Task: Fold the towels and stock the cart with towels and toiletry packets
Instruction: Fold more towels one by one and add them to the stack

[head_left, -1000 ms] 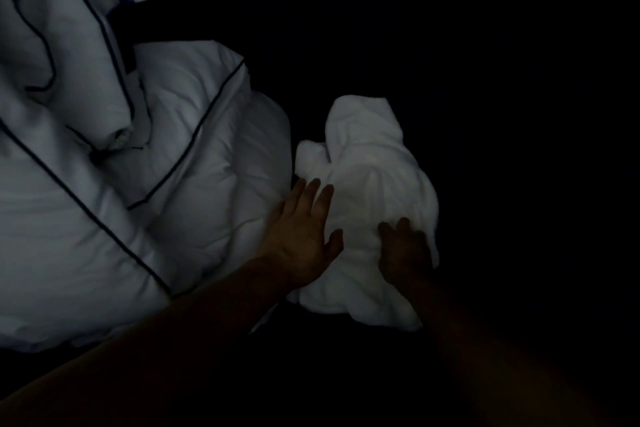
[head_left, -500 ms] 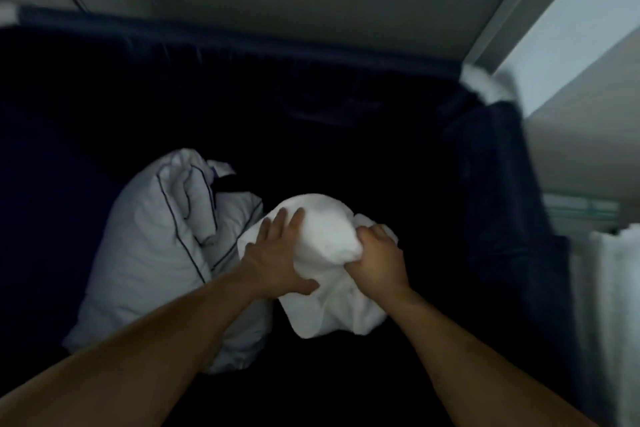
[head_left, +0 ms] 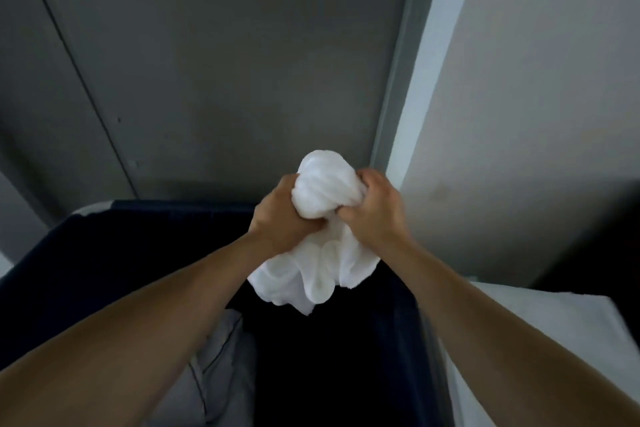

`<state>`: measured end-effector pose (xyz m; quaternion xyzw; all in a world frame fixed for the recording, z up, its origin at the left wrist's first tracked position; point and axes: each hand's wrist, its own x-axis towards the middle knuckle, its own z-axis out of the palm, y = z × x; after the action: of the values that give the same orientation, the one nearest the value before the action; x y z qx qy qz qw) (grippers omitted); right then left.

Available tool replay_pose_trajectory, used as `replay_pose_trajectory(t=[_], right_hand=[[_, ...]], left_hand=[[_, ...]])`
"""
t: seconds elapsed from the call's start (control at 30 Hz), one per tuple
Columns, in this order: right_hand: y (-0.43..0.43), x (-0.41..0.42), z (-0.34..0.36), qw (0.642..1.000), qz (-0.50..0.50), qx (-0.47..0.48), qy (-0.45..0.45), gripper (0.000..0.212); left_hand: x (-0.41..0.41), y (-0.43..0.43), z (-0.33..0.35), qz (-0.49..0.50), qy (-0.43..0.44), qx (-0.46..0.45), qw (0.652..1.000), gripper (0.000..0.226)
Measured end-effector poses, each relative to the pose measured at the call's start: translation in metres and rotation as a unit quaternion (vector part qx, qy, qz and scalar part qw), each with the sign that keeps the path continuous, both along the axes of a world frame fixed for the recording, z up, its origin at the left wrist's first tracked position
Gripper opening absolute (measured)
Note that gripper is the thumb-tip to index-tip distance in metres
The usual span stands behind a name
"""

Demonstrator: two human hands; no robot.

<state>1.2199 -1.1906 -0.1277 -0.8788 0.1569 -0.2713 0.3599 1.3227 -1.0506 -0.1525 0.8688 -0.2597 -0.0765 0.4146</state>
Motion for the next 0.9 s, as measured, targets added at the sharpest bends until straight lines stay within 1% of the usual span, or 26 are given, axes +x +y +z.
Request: replay_pose_trajectory(t=[0.07,0.1,0.17,0.2,0.23,0.3,0.33,0.4,0.47,0.5,0.57,0.6,0.63,0.7,0.73,0.8,0.83,0.9], right_hand=[[-0.007,-0.027,0.043,0.999,-0.012,0.021,-0.026,0.056],[-0.014,-0.046,0.064,0.998,-0.002,0.037,-0.044,0.062],[-0.029,-0.076,0.093,0.992,0.032,0.092,-0.075,0.061],[-0.037,-0.096,0.105,0.99,0.035,0.109,-0.084,0.059],[-0.046,-0.116,0.114,0.989,0.029,0.118,-0.081,0.062],[-0.063,-0.152,0.126,0.989,0.012,0.133,-0.057,0.077],[-0.072,-0.169,0.128,0.987,0.011,0.151,-0.052,0.081],[-0.085,-0.198,0.13,0.979,0.015,0.198,-0.047,0.085],[-0.097,-0.222,0.132,0.97,-0.001,0.237,-0.05,0.087],[-0.106,-0.233,0.135,0.966,-0.01,0.249,-0.07,0.081],[-0.126,-0.253,0.144,0.957,-0.046,0.262,-0.117,0.054],[-0.138,-0.262,0.149,0.954,-0.069,0.263,-0.129,0.044],[-0.151,-0.27,0.152,0.952,-0.089,0.262,-0.131,0.039],[-0.18,-0.287,0.152,0.955,-0.11,0.256,-0.098,0.035],[-0.192,-0.295,0.148,0.958,-0.105,0.257,-0.074,0.033],[-0.213,-0.314,0.131,0.961,-0.079,0.264,-0.036,0.024],[-0.222,-0.323,0.119,0.958,-0.07,0.277,-0.022,0.021],[-0.239,-0.336,0.09,0.943,-0.07,0.323,0.018,0.033]], left_hand=[[-0.011,-0.009,0.04,-0.015,-0.014,-0.036,0.999,0.065],[-0.019,-0.015,0.058,-0.018,-0.022,-0.063,0.998,0.062],[-0.033,-0.022,0.085,-0.008,-0.014,-0.13,0.991,0.059],[-0.044,-0.027,0.098,-0.011,0.005,-0.172,0.985,0.056],[-0.055,-0.032,0.109,-0.018,0.033,-0.216,0.976,0.049],[-0.08,-0.045,0.128,-0.047,0.092,-0.281,0.954,0.034],[-0.092,-0.053,0.136,-0.069,0.114,-0.296,0.946,0.032],[-0.118,-0.072,0.148,-0.11,0.152,-0.313,0.931,0.033],[-0.144,-0.092,0.155,-0.138,0.187,-0.318,0.919,0.039],[-0.157,-0.104,0.158,-0.146,0.203,-0.318,0.914,0.043],[-0.177,-0.134,0.163,-0.139,0.244,-0.319,0.905,0.045],[-0.186,-0.151,0.167,-0.128,0.267,-0.316,0.902,0.045],[-0.194,-0.168,0.171,-0.12,0.288,-0.303,0.9,0.046],[-0.209,-0.202,0.174,-0.104,0.299,-0.254,0.914,0.061],[-0.217,-0.216,0.171,-0.093,0.297,-0.228,0.923,0.068],[-0.232,-0.242,0.153,-0.079,0.309,-0.185,0.929,0.072],[-0.24,-0.253,0.14,-0.089,0.321,-0.165,0.929,0.067],[-0.259,-0.268,0.105,-0.11,0.351,-0.133,0.92,0.039]])
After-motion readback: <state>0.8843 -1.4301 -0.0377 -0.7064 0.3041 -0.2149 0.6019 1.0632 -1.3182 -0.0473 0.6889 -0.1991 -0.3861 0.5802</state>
